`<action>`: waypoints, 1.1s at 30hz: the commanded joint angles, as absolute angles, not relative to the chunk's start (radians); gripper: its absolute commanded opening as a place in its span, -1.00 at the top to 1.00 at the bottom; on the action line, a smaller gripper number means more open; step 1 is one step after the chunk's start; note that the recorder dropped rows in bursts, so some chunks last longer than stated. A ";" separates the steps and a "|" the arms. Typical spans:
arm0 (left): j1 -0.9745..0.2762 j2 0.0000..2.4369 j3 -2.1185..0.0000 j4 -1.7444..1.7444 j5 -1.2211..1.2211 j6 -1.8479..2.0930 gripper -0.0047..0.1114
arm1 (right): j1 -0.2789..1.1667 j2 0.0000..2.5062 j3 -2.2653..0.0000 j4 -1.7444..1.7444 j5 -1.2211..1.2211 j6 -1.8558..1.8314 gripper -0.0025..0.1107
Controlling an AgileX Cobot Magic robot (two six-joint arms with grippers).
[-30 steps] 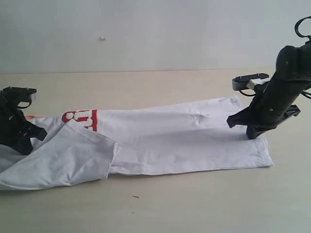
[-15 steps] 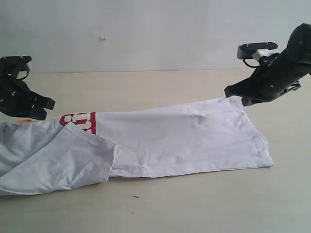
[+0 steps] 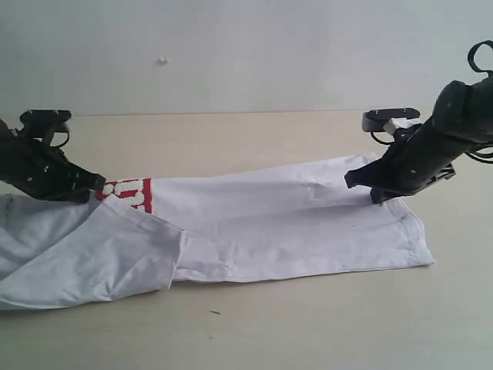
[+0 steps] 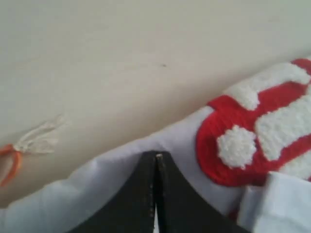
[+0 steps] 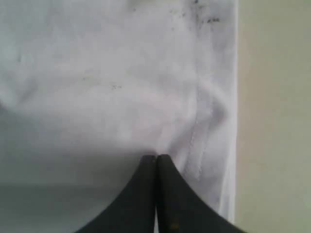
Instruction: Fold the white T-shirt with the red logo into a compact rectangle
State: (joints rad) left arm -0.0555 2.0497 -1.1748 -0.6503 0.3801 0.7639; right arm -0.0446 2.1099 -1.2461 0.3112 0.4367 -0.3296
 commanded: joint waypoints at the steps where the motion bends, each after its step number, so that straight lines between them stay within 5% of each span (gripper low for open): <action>1: -0.058 2.064 -1.173 -0.639 0.251 0.745 0.92 | -0.046 2.106 -1.243 0.307 0.553 -0.355 0.96; 19: -0.055 1.961 -1.175 -0.639 0.253 0.718 0.92 | -0.046 1.955 -1.193 0.131 0.591 -0.214 0.96; 23: -0.024 1.900 -1.175 -0.639 0.300 0.663 0.91 | -0.046 1.898 -1.193 0.131 0.584 -0.212 0.81; 26: 0.029 1.874 -1.175 -0.634 0.352 0.600 0.72 | -0.046 1.869 -1.193 0.167 0.587 -0.212 0.61; 33: 0.177 1.870 -1.175 -0.494 0.466 0.442 -0.20 | -0.046 1.850 -1.193 0.209 0.613 -0.212 0.40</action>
State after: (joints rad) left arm 0.1308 1.8767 -1.1748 -0.5691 0.4262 0.5388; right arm -0.0446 1.8614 -1.1945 0.1994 0.6026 -0.2144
